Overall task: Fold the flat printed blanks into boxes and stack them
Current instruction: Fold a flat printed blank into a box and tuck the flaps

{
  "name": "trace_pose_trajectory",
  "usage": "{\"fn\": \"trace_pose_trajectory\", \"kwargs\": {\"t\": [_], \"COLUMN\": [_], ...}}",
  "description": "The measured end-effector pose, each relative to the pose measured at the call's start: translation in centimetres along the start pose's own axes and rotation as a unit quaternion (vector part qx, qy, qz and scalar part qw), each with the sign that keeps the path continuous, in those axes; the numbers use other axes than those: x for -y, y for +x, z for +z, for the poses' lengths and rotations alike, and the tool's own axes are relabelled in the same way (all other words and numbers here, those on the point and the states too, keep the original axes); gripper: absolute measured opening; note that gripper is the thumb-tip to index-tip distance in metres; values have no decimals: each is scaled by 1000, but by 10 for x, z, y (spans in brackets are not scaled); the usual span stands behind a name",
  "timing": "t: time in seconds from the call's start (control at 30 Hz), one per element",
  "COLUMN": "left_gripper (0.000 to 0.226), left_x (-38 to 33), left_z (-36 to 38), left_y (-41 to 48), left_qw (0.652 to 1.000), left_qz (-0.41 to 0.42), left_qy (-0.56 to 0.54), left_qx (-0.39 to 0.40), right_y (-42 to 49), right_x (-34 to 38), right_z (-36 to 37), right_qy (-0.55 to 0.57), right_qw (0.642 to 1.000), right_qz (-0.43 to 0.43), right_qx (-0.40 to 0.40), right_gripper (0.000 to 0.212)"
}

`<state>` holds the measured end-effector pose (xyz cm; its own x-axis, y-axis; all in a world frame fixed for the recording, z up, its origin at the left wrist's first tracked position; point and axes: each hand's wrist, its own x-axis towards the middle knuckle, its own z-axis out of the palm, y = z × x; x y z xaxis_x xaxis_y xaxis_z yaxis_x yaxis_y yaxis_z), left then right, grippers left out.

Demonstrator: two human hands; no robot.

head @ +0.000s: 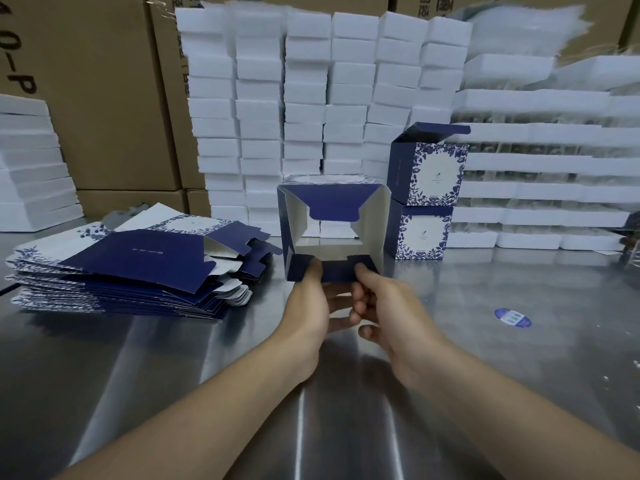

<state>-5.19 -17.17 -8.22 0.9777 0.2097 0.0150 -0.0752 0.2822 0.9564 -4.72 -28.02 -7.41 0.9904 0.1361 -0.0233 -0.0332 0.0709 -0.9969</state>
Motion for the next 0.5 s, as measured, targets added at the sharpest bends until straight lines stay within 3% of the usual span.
{"fn": "trace_pose_trajectory", "kwargs": {"t": [0.17, 0.37, 0.5], "left_gripper": [80, 61, 62], "left_x": [2, 4, 6], "left_z": [-4, -7, -6], "left_y": [3, 6, 11], "left_qw": [1000, 999, 998], "left_qz": [-3, -4, -17], "left_qy": [-23, 12, 29], "left_qx": [0, -32, -49], "right_y": [2, 8, 14], "right_x": [-1, -3, -5], "right_z": [-3, -9, -13], "right_qy": [-16, -1, -61], "right_qw": [1000, 999, 990], "right_qz": [-8, -13, -107], "right_qx": [1, -30, -75], "right_gripper": [48, 44, 41]}}
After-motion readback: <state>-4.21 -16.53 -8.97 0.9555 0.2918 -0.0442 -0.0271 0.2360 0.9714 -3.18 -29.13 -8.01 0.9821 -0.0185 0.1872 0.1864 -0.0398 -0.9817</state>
